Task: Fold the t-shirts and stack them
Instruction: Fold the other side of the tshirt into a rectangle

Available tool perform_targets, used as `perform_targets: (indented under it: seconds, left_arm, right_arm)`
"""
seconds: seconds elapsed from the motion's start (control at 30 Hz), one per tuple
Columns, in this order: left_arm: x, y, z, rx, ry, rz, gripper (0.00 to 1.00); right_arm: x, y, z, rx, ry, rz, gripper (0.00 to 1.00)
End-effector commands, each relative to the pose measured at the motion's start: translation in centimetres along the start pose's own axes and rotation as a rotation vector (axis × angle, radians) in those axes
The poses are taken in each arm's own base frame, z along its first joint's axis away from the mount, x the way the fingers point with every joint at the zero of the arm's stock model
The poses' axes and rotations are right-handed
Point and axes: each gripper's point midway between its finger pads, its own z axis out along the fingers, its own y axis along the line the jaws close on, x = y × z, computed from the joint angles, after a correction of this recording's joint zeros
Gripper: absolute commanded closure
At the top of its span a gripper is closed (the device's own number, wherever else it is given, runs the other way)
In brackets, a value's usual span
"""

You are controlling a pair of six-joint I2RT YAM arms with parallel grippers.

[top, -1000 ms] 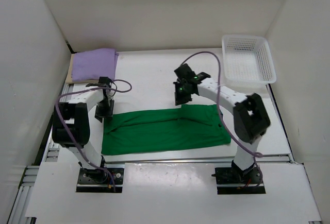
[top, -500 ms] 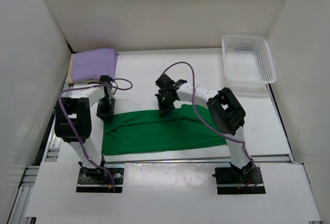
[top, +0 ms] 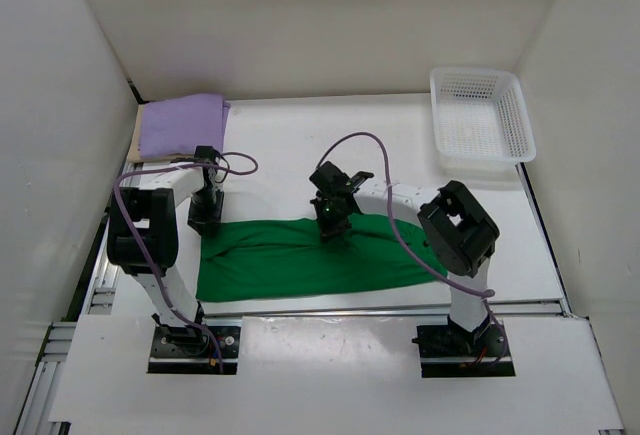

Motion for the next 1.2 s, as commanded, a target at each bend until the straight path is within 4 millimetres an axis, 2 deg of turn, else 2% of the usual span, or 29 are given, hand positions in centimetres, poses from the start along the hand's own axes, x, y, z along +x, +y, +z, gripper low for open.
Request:
perform_targets:
  seconds: [0.0, 0.2, 0.27, 0.3, 0.33, 0.37, 0.47, 0.57, 0.67, 0.8, 0.83, 0.93, 1.0, 1.1, 1.17]
  left_arm:
    - [0.1, 0.2, 1.3, -0.025, 0.015, 0.001, 0.55]
    - [-0.3, 0.9, 1.1, -0.065, 0.006, 0.000, 0.55]
    - [-1.1, 1.4, 0.2, -0.080, -0.034, -0.009, 0.55]
    - [-1.7, 1.5, -0.8, -0.080, -0.063, -0.015, 0.52]
    - [-2.2, 0.3, -1.8, -0.021, -0.096, -0.007, 0.50]
    - [-3.4, -0.2, -4.3, 0.015, -0.177, -0.008, 0.43]
    - [-4.2, -2.6, -8.2, 0.104, -0.291, 0.036, 0.33]
    - [-3.7, -4.7, -10.0, 0.151, -0.309, 0.096, 0.29]
    - [-1.9, -7.3, -8.7, 0.172, -0.244, 0.185, 0.29]
    - [-1.4, -9.7, -5.3, 0.179, -0.163, 0.250, 0.34]
    - [-2.3, -10.6, -5.7, 0.197, -0.188, 0.263, 0.36]
    - [-2.6, -12.2, -5.1, 0.213, -0.175, 0.301, 0.38]
    - [-2.7, -12.2, -4.7, 0.178, -0.169, 0.314, 0.40]
    - [-1.6, -12.4, -3.8, 0.155, -0.137, 0.341, 0.43]
    - [-0.6, -12.4, -3.7, 0.154, -0.126, 0.353, 0.43]
  right_arm:
    - [-0.4, 0.5, -1.8, 0.035, -0.071, -0.050, 0.99]
    - [-0.3, 0.5, -1.7, 0.055, -0.081, -0.050, 0.99]
    - [-0.3, 0.1, -1.7, 0.071, -0.080, -0.049, 0.99]
    - [-0.4, 0.0, -1.7, 0.079, -0.084, -0.049, 0.99]
    - [-0.2, -0.1, -1.8, 0.084, -0.076, -0.048, 0.99]
    - [-0.4, 0.1, -2.2, 0.077, -0.088, -0.049, 0.99]
    - [-1.0, 0.2, -3.3, 0.065, -0.117, -0.044, 0.99]
    - [-2.4, 0.6, -4.6, 0.031, -0.154, -0.030, 0.99]
    - [-4.0, -0.2, -5.3, 0.017, -0.176, 0.032, 0.99]
    - [-5.0, -1.7, -4.3, 0.002, -0.147, 0.119, 0.99]
    - [-5.1, -2.2, -3.8, 0.002, -0.132, 0.132, 0.99]
    - [-4.5, -2.4, -2.6, 0.006, -0.098, 0.137, 0.99]
    - [-4.1, -2.6, -2.5, 0.010, -0.089, 0.140, 0.99]
    - [-2.4, -3.4, -2.2, 0.027, -0.057, 0.147, 0.99]
    - [-1.9, -3.6, -2.3, 0.025, -0.060, 0.146, 0.99]
